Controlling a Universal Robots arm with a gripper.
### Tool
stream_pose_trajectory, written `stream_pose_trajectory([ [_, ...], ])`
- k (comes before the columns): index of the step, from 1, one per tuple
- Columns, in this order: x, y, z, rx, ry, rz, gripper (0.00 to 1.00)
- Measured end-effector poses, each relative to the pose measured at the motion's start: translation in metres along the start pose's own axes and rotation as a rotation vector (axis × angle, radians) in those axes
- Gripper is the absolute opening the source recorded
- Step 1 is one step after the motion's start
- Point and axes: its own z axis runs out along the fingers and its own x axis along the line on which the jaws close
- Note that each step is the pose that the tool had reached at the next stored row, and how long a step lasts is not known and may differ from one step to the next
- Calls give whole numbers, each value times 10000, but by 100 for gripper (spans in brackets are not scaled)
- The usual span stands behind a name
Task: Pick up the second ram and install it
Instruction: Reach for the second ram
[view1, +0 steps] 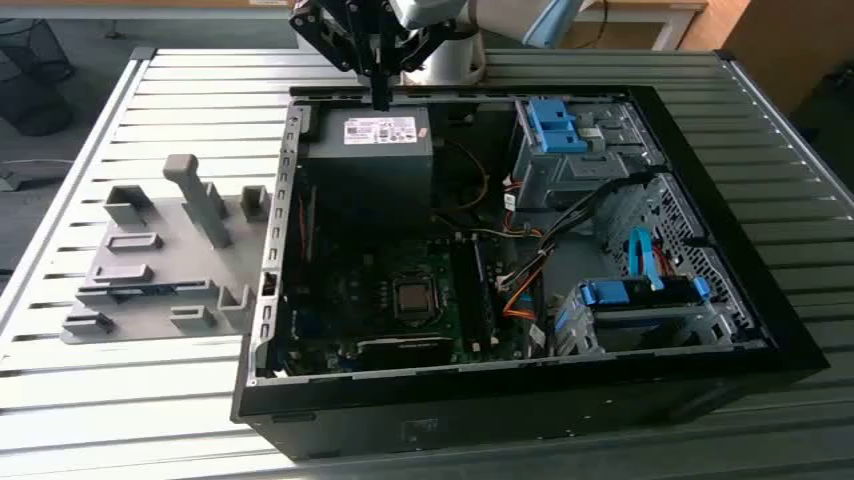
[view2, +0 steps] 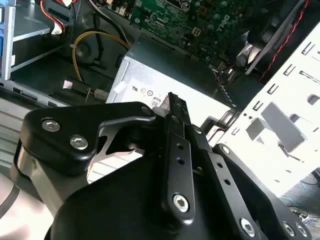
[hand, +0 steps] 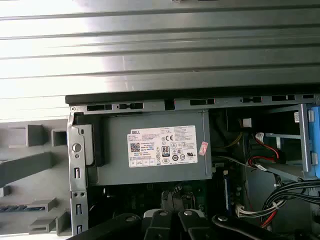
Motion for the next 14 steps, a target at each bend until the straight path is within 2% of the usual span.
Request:
stream_pose_trajectory([
  [14, 35, -3, -1, 1, 0, 0, 11],
])
